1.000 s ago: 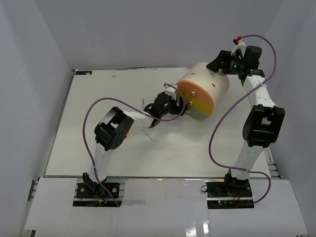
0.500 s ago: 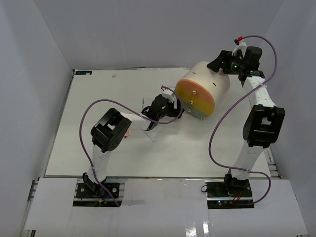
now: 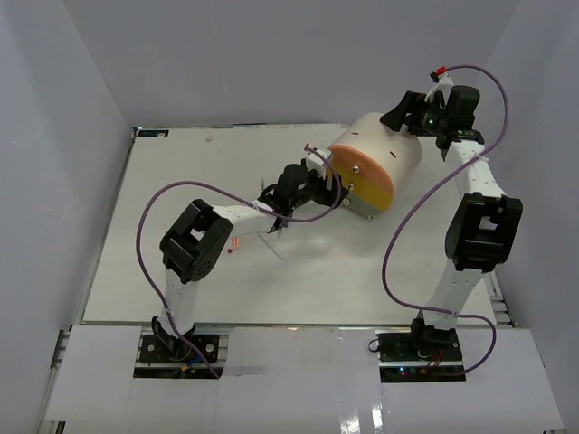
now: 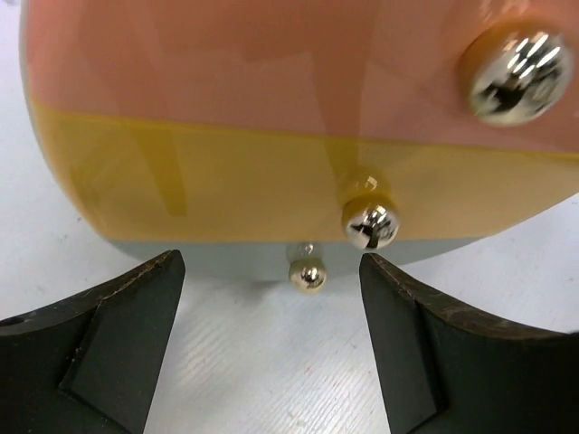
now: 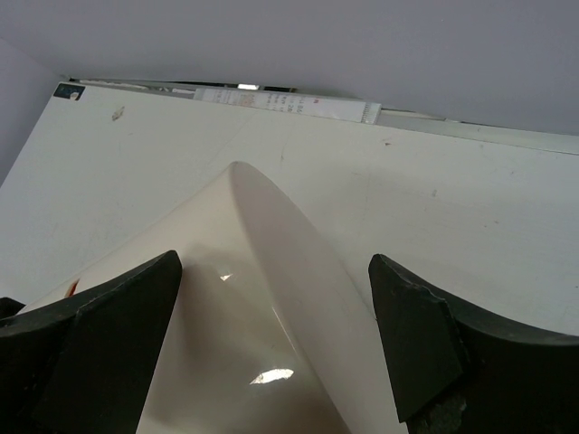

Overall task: Sort the stationery into containers
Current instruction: Close the drawer in the storage box, then open the drawer in the storage box.

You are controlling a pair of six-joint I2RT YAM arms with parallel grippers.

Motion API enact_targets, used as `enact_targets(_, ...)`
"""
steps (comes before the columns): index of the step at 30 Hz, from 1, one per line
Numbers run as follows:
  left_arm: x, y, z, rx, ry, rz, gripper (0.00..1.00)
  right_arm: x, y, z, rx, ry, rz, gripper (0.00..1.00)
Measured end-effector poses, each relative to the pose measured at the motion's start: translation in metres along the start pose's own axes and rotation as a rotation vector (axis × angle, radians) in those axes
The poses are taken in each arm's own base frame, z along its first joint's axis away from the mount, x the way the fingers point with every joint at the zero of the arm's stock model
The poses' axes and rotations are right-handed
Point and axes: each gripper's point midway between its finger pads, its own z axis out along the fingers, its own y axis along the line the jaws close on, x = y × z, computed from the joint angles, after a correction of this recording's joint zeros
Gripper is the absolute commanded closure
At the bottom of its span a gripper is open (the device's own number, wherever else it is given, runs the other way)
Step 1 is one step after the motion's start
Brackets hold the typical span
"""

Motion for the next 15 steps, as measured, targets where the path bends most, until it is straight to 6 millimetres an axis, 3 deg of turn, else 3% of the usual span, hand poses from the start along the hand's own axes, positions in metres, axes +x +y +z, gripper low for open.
enact_targets(8,-0.028,-0.018,0.01,0.045,-0.045,0.026,0.15,0.0,-0.001,-0.001,0.014,-0.012,0.016,0.1)
enact_targets(15,-0.036,-0.028,0.014,0.059,-0.05,0.031,0.19,0.0,-0.002,-0.001,0.017,-0.024,0.019,0.1)
